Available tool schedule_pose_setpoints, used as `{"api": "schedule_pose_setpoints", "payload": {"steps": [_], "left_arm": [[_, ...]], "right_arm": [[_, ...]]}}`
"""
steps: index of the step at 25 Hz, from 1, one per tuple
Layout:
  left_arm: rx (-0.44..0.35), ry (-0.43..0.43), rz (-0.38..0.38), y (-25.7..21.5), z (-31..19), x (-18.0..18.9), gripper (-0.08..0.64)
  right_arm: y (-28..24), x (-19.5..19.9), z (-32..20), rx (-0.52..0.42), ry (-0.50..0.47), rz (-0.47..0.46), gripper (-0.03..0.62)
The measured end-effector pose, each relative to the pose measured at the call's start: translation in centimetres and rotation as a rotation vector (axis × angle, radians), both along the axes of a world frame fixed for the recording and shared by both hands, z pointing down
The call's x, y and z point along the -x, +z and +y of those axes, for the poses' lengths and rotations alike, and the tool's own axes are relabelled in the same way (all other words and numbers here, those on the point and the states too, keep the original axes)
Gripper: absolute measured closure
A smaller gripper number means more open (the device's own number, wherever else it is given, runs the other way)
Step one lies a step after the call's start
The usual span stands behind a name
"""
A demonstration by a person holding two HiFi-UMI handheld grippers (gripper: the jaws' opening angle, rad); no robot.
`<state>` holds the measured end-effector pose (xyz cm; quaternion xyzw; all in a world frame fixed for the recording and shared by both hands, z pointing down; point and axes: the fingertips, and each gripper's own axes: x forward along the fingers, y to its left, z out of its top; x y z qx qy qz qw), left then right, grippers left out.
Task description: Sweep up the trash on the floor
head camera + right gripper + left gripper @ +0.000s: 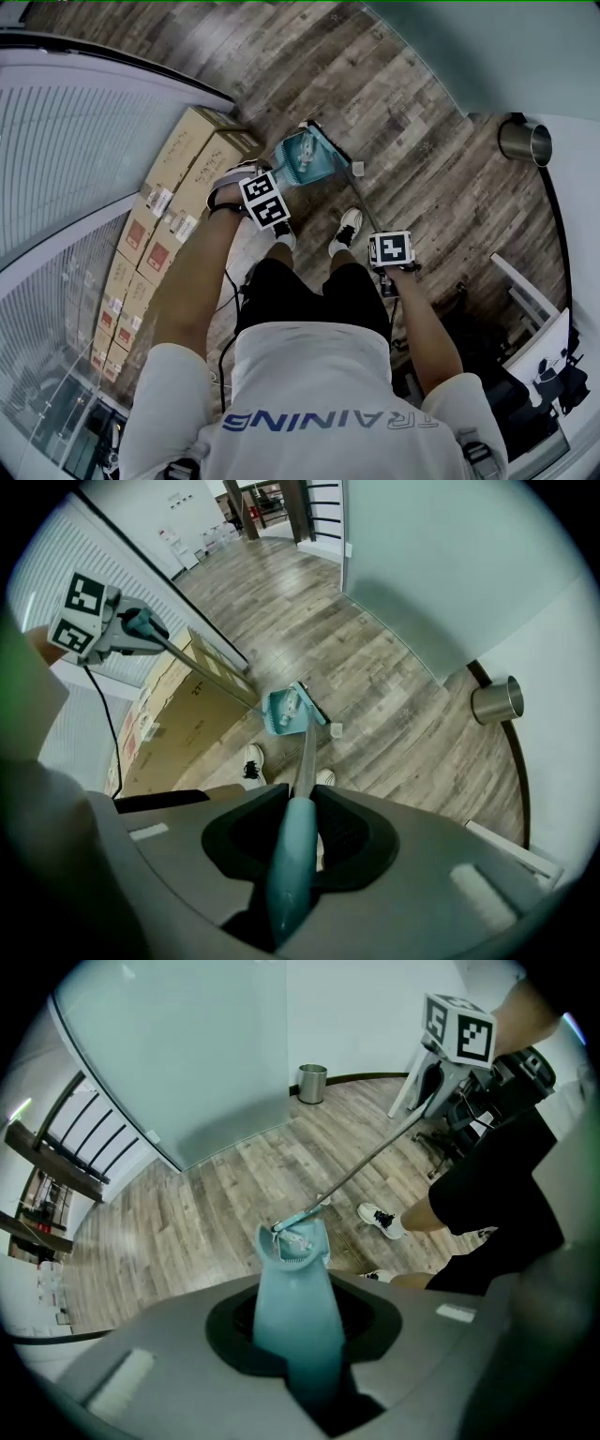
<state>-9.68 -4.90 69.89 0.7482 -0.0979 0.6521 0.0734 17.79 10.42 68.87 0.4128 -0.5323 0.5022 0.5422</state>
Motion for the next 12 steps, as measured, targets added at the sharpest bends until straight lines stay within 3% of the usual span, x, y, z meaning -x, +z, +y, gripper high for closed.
{"api": "schedule_pose_setpoints", "payload": {"steps": [12], "left_arm": [[-0.008, 0.002, 0.004, 0.0, 0.2, 0.0, 0.466]], "right_arm": [[-2.0, 0.6, 4.3, 0.076, -0.117, -0.015, 0.488]]}}
